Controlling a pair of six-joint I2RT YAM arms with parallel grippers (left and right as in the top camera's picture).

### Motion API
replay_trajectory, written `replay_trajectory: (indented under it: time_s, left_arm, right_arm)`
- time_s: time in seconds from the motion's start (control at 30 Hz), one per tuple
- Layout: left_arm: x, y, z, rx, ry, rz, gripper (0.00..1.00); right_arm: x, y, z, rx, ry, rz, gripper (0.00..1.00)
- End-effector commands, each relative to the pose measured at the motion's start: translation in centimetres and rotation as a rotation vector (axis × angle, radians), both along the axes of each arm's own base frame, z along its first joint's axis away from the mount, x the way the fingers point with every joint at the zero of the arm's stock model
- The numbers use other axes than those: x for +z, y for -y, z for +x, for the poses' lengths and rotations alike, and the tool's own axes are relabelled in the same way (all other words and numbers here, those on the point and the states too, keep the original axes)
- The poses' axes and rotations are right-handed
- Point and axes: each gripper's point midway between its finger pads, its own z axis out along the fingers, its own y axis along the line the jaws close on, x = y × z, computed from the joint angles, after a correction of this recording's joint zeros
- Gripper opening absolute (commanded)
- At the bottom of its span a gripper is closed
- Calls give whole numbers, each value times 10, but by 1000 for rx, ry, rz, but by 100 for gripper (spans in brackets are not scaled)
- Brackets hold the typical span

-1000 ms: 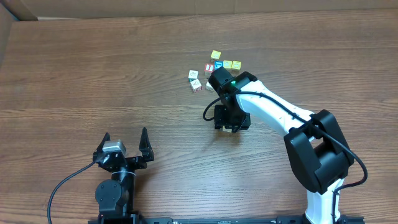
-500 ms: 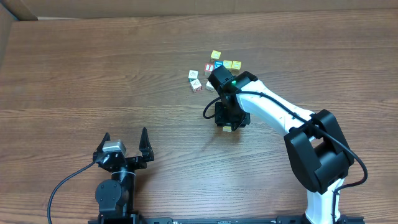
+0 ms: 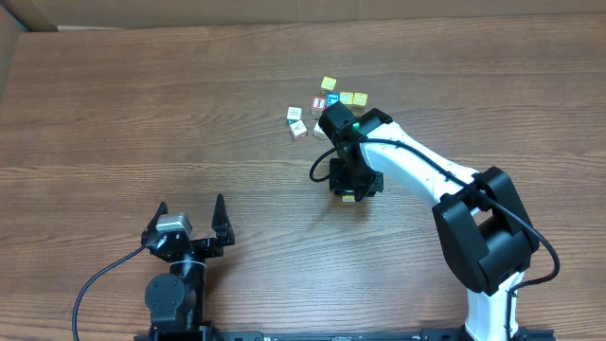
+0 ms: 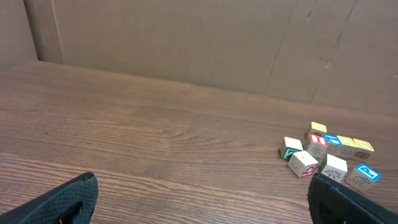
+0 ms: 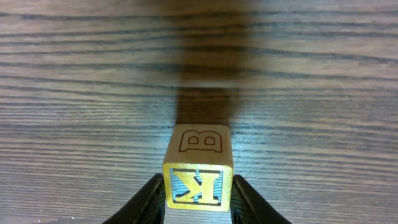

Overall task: Flip 5 blocks
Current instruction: 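Lower the rotated yellow block to the table and release it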

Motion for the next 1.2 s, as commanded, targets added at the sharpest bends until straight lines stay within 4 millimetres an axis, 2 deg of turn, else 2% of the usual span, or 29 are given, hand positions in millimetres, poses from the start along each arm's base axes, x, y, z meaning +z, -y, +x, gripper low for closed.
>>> replay_trajectory:
  time_s: [0.0, 0.23, 0.6, 1.0, 1.07, 1.17]
  left_arm:
    - [1, 3, 0, -19, 8, 18, 100]
    - [1, 3, 0, -19, 8, 18, 100]
    - [1, 3, 0, -19, 8, 18, 100]
    - [1, 3, 0, -19, 8, 18, 100]
    - [1, 4, 0, -19, 8, 18, 100]
    - [1, 3, 0, -19, 8, 18, 100]
  right_arm:
    - [5, 3, -1, -6, 9, -5, 34]
    - [6, 10, -11, -28, -34, -35, 34]
    - [7, 4, -30, 7, -76, -55, 35]
    - [7, 4, -34, -4, -87, -64, 35]
    - [7, 4, -34, -5, -90, -65, 36]
    - [8, 3, -36, -5, -97, -61, 44]
